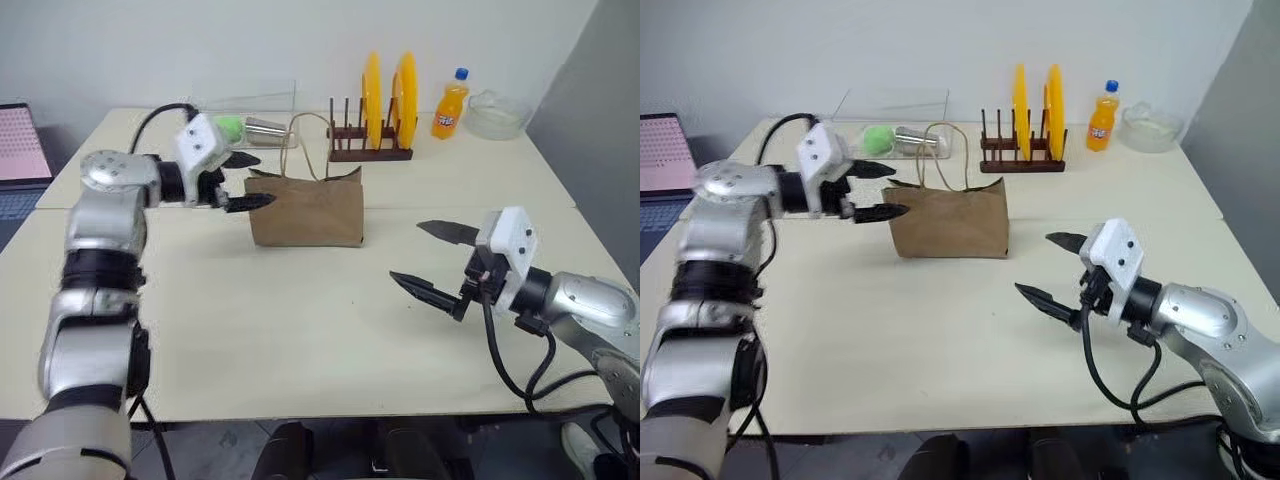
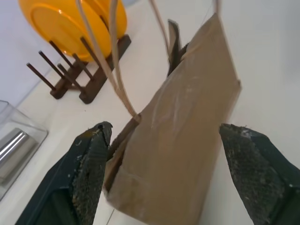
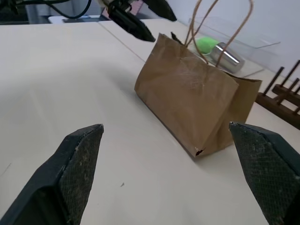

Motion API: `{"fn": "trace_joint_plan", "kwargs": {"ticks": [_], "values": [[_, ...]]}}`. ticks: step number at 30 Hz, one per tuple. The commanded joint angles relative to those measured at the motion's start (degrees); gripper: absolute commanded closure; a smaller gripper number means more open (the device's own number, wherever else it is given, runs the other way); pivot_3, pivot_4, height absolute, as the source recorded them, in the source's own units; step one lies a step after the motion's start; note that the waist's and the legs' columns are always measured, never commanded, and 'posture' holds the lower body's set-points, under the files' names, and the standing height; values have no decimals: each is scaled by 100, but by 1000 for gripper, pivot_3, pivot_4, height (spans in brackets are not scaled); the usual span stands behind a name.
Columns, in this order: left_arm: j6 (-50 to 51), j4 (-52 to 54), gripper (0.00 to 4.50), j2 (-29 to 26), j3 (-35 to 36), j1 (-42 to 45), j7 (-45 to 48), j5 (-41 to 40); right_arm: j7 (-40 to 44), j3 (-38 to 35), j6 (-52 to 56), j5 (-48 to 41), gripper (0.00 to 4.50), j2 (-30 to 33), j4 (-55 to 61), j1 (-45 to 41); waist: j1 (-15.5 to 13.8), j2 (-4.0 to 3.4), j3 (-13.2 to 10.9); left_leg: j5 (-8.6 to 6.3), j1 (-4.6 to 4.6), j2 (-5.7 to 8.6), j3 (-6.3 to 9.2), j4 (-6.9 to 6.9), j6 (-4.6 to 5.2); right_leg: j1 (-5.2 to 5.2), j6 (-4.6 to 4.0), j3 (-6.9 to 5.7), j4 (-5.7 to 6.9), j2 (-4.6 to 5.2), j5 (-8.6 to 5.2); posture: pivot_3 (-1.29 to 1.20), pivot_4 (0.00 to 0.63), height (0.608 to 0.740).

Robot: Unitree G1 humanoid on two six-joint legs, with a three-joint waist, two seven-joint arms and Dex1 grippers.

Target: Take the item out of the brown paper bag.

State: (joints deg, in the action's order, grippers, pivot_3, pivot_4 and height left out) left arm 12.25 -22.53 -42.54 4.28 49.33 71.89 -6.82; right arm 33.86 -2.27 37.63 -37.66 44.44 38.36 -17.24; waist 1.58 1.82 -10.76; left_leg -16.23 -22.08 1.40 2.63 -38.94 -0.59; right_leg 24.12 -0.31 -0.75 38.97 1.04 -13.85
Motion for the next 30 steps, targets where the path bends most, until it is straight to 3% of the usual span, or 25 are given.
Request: {"fn": "trace_joint_plan", "kwargs": {"ticks": [1,5,12,17,21,25,30], "values": [[1082,2079,603,-261,613,-910,-211,-856,321,355,-508,548,605,-160,-743,-771,32,0,0,0,8,0,-4,2,0,-2,0,6,-1,0,0,0,150,740],[2228,3740,603,-296,1256,-1940,-886,-1544,620,963,-1053,1280,2033,-637,-2069,-2001,22,0,0,0,16,-3,1,3,-1,-5,0,4,3,-3,-1,0,150,740],[3377,5292,603,-287,2267,-3273,-1990,-2151,1138,1626,-2236,2500,4468,-1544,-5047,-4038,14,-2,-1,1,17,-4,1,4,-2,-3,-4,3,4,-4,2,0,150,740],[3655,6058,603,1,2546,-4148,-2445,-2613,912,2093,-3761,3690,4468,-2304,-8090,-5613,8,-4,-2,2,19,-1,-9,10,-4,-2,-11,11,0,-1,6,0,150,740],[3674,6380,603,90,2477,-4537,-2642,-2888,623,2371,-4591,4442,4468,-2781,-9874,-6395,-7,-4,-2,3,19,-2,-4,14,-9,-1,-17,7,-2,0,4,0,150,740],[3624,6529,603,48,2304,-4766,-2717,-3058,-276,2777,-4870,5343,4468,-3153,-11032,-6916,3,-6,-3,6,18,-1,-8,16,-13,0,-22,11,-2,1,4,0,150,740],[3383,6522,603,-119,2070,-4986,-2679,-2971,-337,2847,-4946,5813,4468,-3320,-11448,-6952,6,-7,-4,12,19,-1,-5,20,-26,1,-36,9,-1,1,-4,0,150,740]]}}
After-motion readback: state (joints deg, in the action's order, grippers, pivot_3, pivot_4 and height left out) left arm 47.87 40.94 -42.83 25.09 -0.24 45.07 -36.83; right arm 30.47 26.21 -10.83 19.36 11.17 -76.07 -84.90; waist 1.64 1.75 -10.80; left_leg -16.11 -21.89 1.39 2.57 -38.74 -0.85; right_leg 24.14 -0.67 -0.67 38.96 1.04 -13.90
